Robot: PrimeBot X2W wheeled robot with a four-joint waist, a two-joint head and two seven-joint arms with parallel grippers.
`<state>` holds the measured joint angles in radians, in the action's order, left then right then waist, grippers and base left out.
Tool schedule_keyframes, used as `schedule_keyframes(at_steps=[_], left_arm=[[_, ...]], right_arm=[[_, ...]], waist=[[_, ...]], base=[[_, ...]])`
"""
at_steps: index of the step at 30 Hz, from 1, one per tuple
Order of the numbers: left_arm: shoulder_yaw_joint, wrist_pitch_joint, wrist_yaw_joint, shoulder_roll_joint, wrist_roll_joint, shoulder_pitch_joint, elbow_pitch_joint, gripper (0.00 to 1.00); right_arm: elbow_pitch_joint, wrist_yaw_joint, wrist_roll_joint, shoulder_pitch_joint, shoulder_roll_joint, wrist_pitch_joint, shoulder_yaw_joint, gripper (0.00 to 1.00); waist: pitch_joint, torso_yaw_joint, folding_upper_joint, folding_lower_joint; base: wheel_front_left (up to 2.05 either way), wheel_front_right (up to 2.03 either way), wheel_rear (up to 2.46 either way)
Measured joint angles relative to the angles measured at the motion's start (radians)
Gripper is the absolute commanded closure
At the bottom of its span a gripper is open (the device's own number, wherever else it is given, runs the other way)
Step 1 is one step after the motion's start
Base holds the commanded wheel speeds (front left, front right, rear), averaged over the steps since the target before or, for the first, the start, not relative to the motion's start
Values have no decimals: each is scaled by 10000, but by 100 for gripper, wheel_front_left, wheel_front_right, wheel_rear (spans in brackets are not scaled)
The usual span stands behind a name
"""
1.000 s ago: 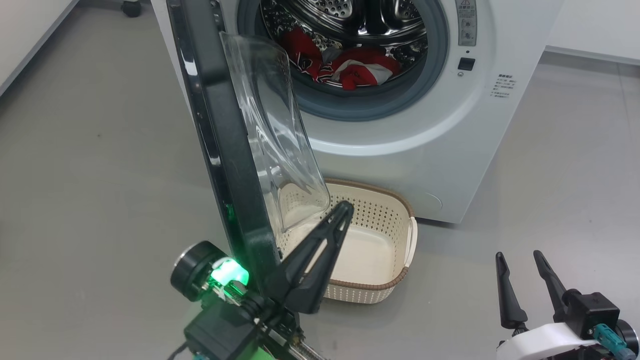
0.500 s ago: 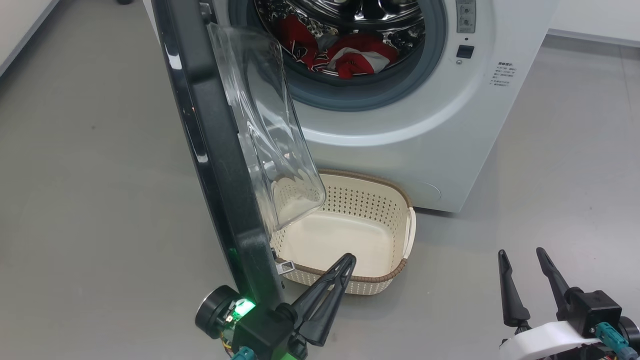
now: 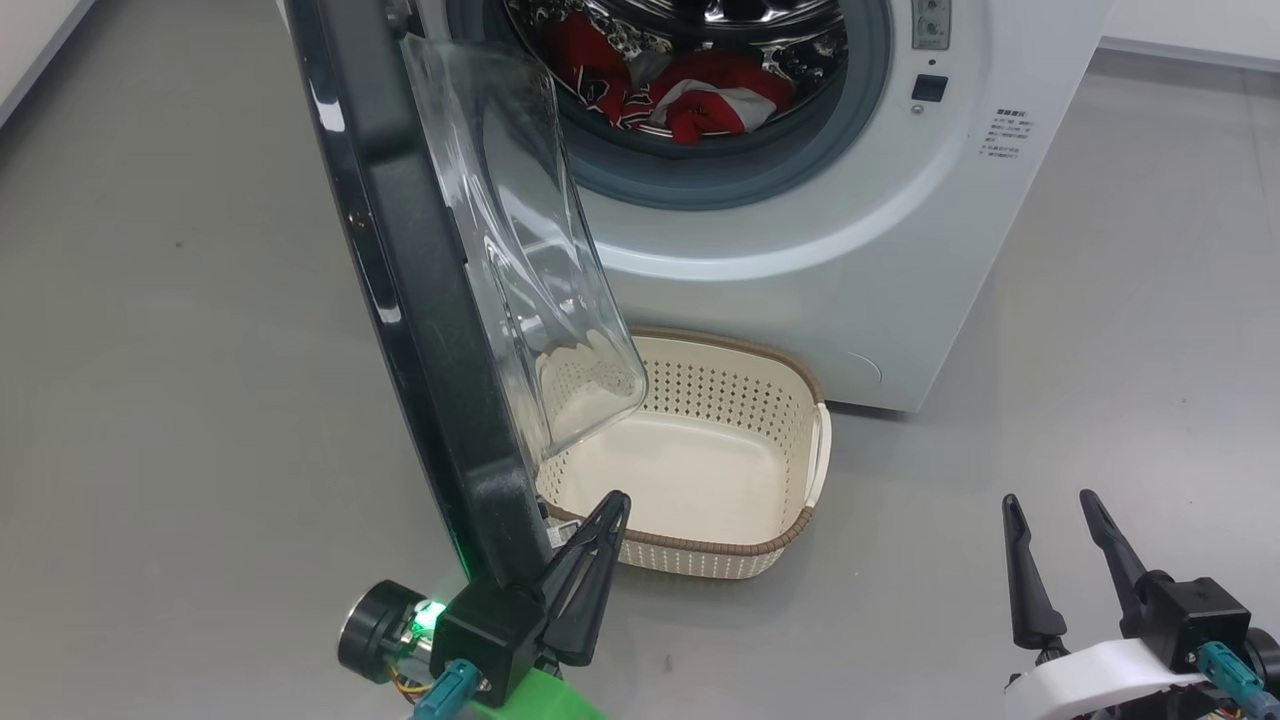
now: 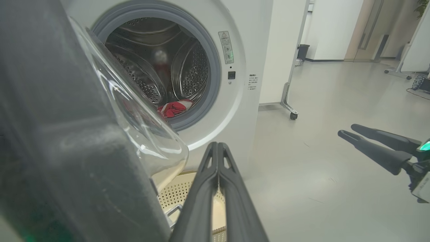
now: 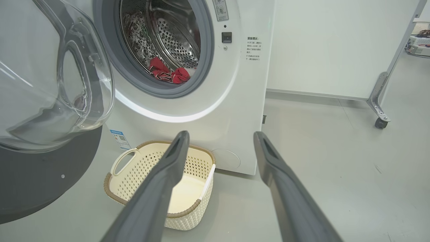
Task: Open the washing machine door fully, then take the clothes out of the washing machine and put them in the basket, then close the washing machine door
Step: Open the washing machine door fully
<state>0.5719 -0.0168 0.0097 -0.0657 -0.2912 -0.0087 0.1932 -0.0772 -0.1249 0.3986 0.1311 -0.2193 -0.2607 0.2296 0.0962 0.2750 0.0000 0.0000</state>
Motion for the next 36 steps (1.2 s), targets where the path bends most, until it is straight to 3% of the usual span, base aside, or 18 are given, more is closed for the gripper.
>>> schedule_keyframes(at_steps=[10, 36], left_arm=[[-244, 167, 384, 17, 13, -4, -313, 100], [-583, 725, 786, 150, -174, 228, -671, 100]], right_arm=[[44, 6, -56, -95, -6, 0, -13, 0], [178, 31, -144, -39, -222, 0, -178, 0]], waist=[[118, 80, 0, 0], [184, 916, 1, 0]], base=[[0, 0, 0], [0, 0, 0]])
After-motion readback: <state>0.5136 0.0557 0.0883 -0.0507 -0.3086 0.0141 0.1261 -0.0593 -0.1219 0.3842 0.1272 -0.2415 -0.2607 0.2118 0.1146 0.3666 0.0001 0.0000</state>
